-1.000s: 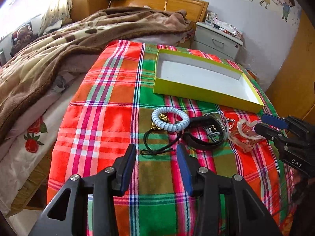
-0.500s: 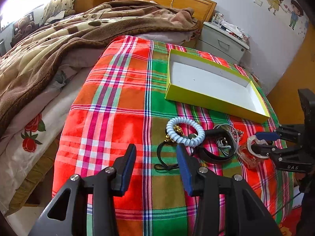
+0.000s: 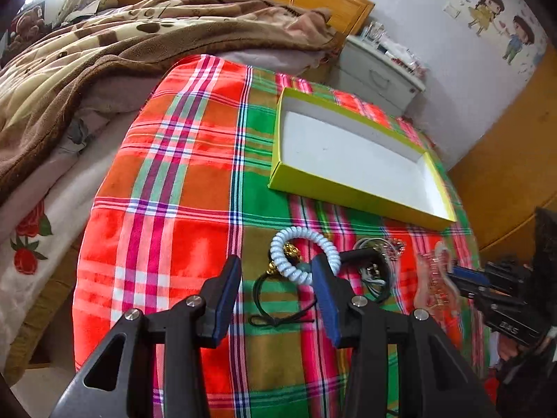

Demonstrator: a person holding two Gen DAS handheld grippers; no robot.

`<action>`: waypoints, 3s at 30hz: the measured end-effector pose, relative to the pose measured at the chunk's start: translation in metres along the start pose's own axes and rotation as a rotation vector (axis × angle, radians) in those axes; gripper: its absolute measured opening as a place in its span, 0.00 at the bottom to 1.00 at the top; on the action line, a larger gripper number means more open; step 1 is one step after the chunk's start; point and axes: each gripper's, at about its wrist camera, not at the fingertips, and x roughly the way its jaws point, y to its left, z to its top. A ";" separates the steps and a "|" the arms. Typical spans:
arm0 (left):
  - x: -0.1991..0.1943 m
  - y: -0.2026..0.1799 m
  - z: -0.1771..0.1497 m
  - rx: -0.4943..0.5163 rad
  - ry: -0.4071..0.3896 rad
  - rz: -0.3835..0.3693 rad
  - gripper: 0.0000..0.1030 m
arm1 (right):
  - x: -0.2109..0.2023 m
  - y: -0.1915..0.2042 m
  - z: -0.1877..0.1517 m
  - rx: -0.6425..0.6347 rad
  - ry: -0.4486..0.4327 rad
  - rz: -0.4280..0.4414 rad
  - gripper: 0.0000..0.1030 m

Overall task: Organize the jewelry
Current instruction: 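Grasp the light blue coil hair tie with the left tool while the right tool holds the claw clip, then carry the coil hair tie and claw clip over the yellow box with both tools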

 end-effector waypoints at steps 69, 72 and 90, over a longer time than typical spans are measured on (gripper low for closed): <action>0.054 -0.025 0.032 0.204 0.129 0.088 0.28 | -0.020 -0.030 0.007 0.232 -0.184 0.002 0.12; 0.058 -0.032 0.033 0.258 0.113 0.149 0.15 | -0.022 -0.029 0.007 0.236 -0.188 -0.001 0.12; 0.014 -0.031 0.046 0.191 -0.002 0.073 0.10 | -0.034 -0.042 0.023 0.273 -0.235 -0.038 0.12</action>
